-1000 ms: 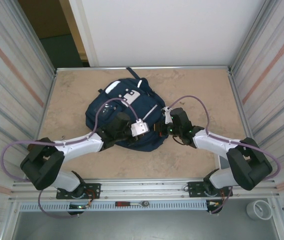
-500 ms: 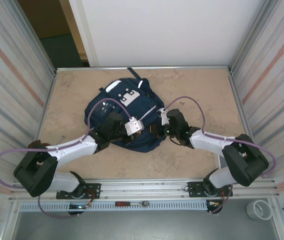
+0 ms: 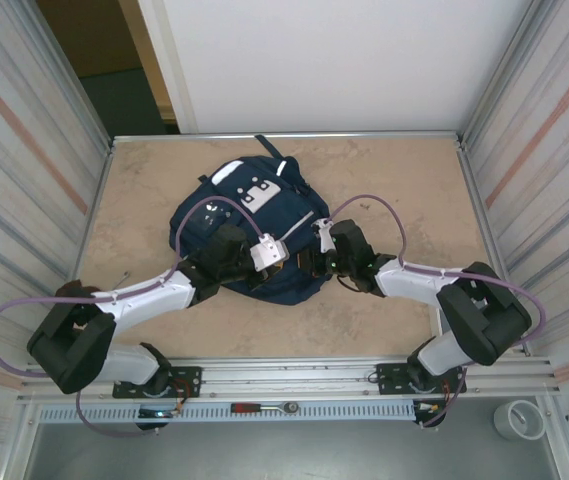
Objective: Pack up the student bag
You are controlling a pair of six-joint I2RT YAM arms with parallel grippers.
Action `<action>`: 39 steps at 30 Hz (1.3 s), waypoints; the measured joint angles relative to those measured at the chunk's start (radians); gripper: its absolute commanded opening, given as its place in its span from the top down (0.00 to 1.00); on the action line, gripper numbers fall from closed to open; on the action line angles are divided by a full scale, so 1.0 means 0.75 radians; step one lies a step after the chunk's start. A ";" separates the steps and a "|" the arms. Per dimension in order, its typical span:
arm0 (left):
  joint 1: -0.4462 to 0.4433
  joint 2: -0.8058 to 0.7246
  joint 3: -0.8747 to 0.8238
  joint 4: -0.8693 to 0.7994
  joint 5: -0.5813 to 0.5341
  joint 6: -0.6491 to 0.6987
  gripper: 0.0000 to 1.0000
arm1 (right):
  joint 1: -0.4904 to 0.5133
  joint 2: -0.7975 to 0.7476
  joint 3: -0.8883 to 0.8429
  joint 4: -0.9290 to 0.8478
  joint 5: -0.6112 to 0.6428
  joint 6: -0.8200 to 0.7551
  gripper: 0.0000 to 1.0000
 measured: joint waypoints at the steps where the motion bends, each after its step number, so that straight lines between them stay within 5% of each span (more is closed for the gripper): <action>1: 0.000 0.000 0.000 0.000 0.000 0.000 0.99 | 0.001 0.005 0.001 0.004 0.000 0.000 0.83; 9: 0.008 0.000 -0.025 0.036 0.011 0.001 0.99 | 0.003 0.004 0.002 0.005 0.046 -0.004 1.00; 27: 0.070 -0.103 -0.127 0.088 0.080 0.002 0.94 | -0.078 -0.049 0.012 -0.102 0.098 0.006 1.00; 35: 0.060 -0.148 -0.124 0.017 0.062 -0.003 0.51 | -0.017 -0.063 0.012 -0.101 0.136 0.006 1.00; 39: -0.011 -0.170 -0.100 -0.037 0.017 0.020 0.39 | 0.024 -0.104 0.008 -0.079 0.140 0.005 1.00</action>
